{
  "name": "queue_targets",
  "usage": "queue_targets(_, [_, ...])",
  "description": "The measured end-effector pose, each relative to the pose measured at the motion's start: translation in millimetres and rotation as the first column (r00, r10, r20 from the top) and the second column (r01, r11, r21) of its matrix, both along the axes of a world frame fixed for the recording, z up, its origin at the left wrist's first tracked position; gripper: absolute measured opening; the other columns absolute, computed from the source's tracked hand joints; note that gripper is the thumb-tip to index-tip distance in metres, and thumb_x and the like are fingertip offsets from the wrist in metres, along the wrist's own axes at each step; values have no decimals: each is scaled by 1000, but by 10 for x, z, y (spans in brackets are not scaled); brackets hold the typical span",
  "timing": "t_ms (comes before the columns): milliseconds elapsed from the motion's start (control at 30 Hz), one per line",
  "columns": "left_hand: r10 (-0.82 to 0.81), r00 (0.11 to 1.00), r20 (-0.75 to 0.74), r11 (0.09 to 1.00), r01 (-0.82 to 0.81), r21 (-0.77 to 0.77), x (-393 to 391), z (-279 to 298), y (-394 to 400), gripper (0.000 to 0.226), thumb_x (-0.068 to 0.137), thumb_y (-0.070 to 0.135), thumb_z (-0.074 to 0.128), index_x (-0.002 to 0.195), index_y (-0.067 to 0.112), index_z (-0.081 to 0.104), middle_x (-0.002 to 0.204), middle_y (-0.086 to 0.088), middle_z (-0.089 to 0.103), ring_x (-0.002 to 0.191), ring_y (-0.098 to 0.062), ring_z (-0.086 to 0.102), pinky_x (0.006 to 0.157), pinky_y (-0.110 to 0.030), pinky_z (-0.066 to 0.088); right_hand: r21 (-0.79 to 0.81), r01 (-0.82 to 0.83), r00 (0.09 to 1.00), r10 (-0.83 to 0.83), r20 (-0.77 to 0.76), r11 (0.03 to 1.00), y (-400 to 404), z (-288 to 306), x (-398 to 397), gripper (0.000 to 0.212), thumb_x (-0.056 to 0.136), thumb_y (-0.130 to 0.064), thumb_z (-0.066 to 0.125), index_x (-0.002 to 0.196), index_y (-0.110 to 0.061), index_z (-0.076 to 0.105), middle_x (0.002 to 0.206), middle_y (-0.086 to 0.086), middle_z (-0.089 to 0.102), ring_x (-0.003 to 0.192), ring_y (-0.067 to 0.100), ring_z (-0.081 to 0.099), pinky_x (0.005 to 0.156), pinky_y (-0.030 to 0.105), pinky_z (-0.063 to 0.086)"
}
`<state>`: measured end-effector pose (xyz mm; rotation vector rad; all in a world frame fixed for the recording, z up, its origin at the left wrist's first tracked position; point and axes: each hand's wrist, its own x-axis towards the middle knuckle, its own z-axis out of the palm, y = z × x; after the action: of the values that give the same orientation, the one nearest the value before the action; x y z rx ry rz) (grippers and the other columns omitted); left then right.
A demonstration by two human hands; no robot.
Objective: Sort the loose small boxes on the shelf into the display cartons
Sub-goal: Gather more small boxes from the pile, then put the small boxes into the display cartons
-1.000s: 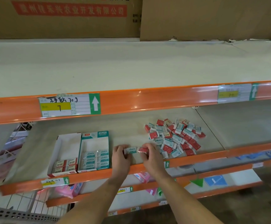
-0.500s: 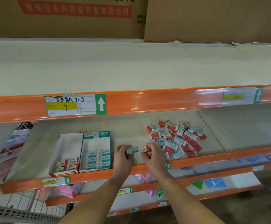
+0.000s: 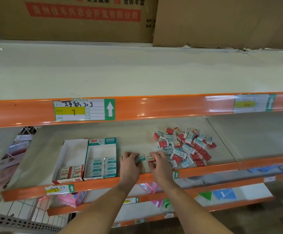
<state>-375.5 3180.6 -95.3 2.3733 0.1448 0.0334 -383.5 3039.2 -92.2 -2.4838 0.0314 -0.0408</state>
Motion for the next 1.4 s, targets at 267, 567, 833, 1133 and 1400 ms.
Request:
queue_targets(267, [-220, 976, 4, 932, 209, 298, 138, 198, 142, 30, 94, 18, 52, 124, 22, 55, 122, -1, 49, 117, -21, 42, 88, -36, 47, -23, -10, 999, 9, -47, 1000, -11, 97, 87, 31, 94, -26, 66, 123, -19, 61, 126, -3, 52, 109, 11, 53, 93, 21, 43])
queue_targets(567, [-309, 939, 151, 900, 237, 366, 255, 362, 560, 25, 93, 19, 56, 117, 21, 62, 118, 2, 51, 113, -20, 45, 89, -34, 45, -37, -10, 1000, 10, 4, 999, 290, 326, 256, 25, 92, -30, 67, 116, -23, 63, 116, -9, 57, 101, 12, 57, 83, 25, 47])
queue_targets(833, [-204, 969, 143, 918, 139, 371, 208, 445, 1123, 23, 95, 25, 56, 118, 25, 60, 124, 4, 50, 116, -16, 43, 94, -34, 44, 4, -110, 994, 110, -9, 994, 700, 449, 341, 25, 90, -31, 69, 114, -23, 63, 111, -10, 58, 92, 8, 57, 81, 25, 48])
queue_targets(1133, [-102, 993, 56, 920, 73, 386, 140, 465, 1448, 16, 95, 31, 52, 110, 27, 57, 126, 1, 48, 105, -18, 52, 89, -33, 52, -34, -182, 983, 182, 1, 983, 1107, 521, 378, 30, 87, -35, 72, 114, -23, 64, 110, -7, 59, 97, 13, 59, 83, 29, 50])
queue_targets(1400, [-105, 992, 73, 922, 70, 381, 173, 350, 1386, 22, 99, 30, 42, 110, 28, 61, 119, 2, 53, 101, -19, 50, 89, -33, 47, -46, -202, 979, 202, -7, 978, 1194, 536, 381, 35, 89, -31, 71, 121, -20, 62, 117, -7, 57, 99, 10, 56, 79, 18, 40])
